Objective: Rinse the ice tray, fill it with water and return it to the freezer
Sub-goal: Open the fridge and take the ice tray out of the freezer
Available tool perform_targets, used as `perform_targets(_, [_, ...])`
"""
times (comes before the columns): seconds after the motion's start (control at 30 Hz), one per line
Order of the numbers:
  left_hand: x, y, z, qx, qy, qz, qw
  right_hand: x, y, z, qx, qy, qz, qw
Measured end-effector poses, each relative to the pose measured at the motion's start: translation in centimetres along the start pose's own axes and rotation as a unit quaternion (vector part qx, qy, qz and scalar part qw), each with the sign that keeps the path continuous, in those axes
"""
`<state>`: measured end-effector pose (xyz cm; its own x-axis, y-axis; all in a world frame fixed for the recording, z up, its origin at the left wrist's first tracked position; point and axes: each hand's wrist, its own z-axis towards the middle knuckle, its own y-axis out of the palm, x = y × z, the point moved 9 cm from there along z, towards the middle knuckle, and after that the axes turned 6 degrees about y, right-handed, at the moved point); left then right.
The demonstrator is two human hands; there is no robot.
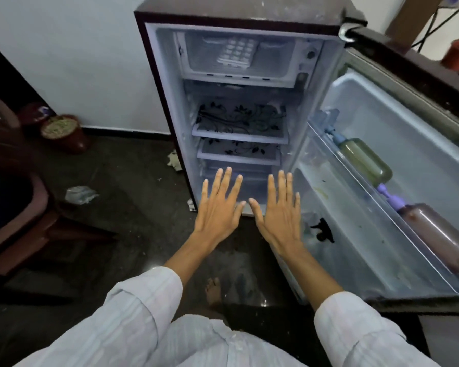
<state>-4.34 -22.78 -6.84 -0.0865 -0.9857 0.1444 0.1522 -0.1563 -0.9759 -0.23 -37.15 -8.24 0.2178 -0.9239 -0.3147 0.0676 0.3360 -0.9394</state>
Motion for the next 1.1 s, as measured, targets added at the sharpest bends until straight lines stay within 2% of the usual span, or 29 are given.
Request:
perform_targets(0.33, [-9.2, -2.6, 10.2, 0.031, -0.027, -0.02, 0.999, -6.7, 0.0, 13.0, 0.005, -0.035, -0.016, 0.999])
perform_targets(0.5, [-11.6, -3.6, 14.9, 0.032, -0.017, -0.036, 0.999, -8.8, -0.2, 17.9, 0.009, -0.045, -0.019, 0.999])
perform_targets(0.83, [-15.1, -3.9, 28.7, 0.103, -0.003, -0.075, 0.992, -10.7, 1.5, 31.6, 0.024, -0.074, -0.012, 0.997])
perform_targets(1.1, [-19.3, -0.2, 39.4, 0.147, -0.082, -0.135, 0.977, -10.0, 3.6, 42.4, 0.048, -0.102, 0.031, 0.993])
